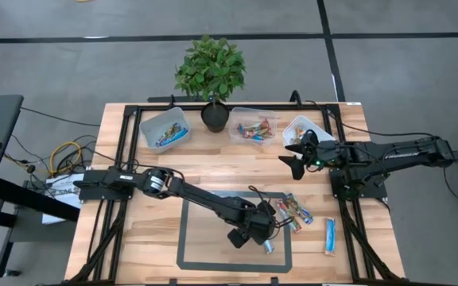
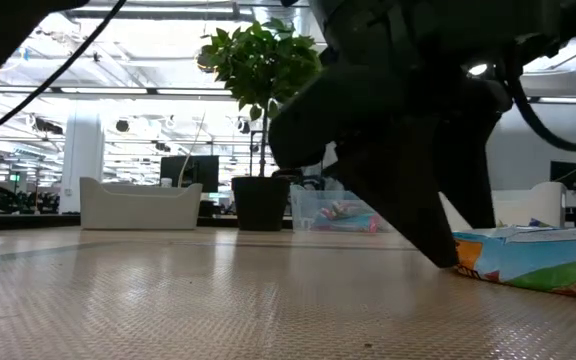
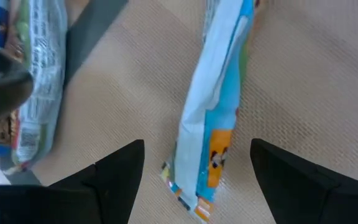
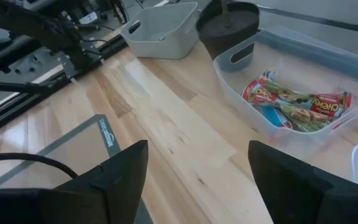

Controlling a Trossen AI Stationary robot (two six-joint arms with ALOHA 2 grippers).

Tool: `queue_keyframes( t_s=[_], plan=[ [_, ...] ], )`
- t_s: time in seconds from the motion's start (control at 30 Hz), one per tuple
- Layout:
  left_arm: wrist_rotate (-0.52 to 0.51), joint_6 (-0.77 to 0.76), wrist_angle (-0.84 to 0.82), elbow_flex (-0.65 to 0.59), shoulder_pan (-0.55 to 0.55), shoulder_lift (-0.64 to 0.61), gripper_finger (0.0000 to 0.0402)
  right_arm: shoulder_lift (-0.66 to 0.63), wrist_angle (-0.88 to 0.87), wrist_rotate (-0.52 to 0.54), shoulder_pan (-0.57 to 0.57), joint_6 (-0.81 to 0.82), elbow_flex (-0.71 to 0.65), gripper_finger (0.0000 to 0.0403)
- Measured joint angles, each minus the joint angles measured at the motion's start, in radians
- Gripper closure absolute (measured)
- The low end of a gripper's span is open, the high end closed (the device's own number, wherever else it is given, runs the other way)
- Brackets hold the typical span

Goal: Pick and place Granola Bars by type
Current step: Put the yellow granola bar into the white bin

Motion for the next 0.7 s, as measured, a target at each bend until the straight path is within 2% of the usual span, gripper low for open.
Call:
queue_keyframes(
  t_s=[0.13,0.27,0.53,0.7],
  plan=[
    [0.052,-0.016,0.001,-0.002,0.005,0.0,0.0118,0.0,0.0,0.0,0.0,0.0,0.0,0.0131],
    [0.056,-0.018,0.019,-0.001,0.004,0.018,0.0144,0.001,0.0,0.0,0.0,0.0,0.0,0.0131],
    [0.064,-0.031,0.035,0.003,0.003,0.037,0.0243,0.001,0.0,0.0,0.0,0.0,0.0,0.0131],
    [0.055,-0.049,0.011,0.047,0.004,0.046,0.0308,0.001,-0.001,0.0,0.0,0.0,0.0,0.0131]
  ],
)
